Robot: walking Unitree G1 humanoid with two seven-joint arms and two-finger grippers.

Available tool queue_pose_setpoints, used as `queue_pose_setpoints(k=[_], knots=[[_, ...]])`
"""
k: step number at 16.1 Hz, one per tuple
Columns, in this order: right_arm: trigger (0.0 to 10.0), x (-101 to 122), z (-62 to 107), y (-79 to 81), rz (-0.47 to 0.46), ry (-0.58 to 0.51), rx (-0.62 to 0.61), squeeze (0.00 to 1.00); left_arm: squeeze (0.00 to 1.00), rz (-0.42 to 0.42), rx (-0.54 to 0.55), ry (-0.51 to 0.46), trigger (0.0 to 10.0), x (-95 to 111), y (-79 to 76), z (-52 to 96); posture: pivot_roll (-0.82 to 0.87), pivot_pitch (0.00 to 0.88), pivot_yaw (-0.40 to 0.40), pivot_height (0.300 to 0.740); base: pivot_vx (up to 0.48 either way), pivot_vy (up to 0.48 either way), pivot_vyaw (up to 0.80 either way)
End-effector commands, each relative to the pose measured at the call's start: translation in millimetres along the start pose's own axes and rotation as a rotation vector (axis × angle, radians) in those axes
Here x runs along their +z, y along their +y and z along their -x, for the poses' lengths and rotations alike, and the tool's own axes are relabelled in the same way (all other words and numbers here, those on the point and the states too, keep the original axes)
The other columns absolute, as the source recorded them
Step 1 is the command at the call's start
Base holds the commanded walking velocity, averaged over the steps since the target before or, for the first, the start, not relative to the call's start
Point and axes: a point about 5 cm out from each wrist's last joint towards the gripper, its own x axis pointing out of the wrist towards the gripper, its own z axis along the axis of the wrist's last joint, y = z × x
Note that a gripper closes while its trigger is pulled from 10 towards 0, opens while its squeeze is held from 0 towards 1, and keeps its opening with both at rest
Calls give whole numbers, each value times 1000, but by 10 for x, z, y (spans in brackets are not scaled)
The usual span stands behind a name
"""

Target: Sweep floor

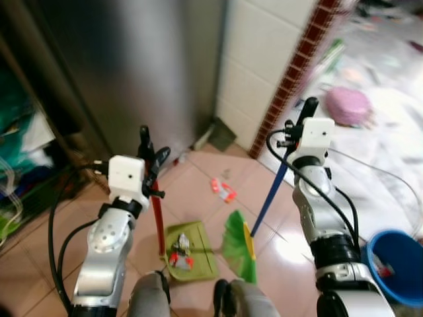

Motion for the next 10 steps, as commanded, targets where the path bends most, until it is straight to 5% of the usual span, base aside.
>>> queue_pose_setpoints(k=[1, 10], knots=[[10000, -44, 5, -56, 25, 11, -26, 0, 0, 2, -18, -68, 10000, 184, -3, -27, 12, 119, -56, 740, 0, 0, -800], [10000, -137, 20, -143, 4, 60, -72, 0, 0, 80, -62, -74, 10000, 321, -38, -88, 1, 138, -58, 740, 0, 0, -800]])
